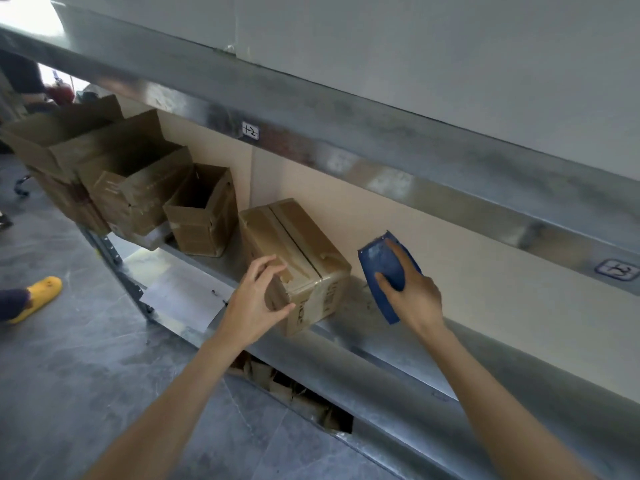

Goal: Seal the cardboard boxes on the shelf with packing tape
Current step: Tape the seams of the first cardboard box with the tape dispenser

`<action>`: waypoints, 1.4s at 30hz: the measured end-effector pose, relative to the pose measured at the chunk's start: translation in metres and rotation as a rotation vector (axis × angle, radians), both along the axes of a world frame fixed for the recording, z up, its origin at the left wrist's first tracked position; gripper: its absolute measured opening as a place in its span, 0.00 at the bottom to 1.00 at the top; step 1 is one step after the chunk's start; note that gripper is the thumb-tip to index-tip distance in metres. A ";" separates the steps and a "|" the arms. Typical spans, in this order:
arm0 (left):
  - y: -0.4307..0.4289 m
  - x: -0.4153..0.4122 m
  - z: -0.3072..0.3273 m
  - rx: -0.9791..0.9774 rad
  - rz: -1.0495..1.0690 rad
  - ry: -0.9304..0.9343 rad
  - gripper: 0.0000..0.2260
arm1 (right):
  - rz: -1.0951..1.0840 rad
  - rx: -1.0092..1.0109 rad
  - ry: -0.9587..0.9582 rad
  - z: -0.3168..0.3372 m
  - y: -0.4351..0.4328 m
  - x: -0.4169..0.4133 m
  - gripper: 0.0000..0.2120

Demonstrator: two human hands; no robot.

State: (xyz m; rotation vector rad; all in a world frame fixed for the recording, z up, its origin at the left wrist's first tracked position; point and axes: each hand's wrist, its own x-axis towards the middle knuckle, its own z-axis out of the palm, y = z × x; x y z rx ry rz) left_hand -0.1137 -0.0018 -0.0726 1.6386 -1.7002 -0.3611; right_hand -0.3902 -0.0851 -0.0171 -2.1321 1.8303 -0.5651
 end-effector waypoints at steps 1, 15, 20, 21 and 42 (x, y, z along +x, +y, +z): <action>0.000 0.003 0.001 0.009 -0.001 -0.019 0.30 | 0.018 -0.028 0.006 0.005 0.000 0.003 0.29; -0.047 0.032 0.080 0.044 -0.175 0.177 0.15 | 0.570 -0.219 0.234 0.051 0.018 0.036 0.24; -0.053 0.025 0.085 0.195 -0.328 0.154 0.17 | 0.684 -0.216 0.243 0.049 0.031 0.032 0.24; -0.052 0.023 0.085 0.231 -0.376 0.180 0.17 | 0.698 -0.216 0.244 0.049 0.034 0.031 0.24; -0.031 0.014 0.068 0.250 -0.294 0.436 0.18 | 0.772 -0.104 0.226 0.049 0.048 0.041 0.33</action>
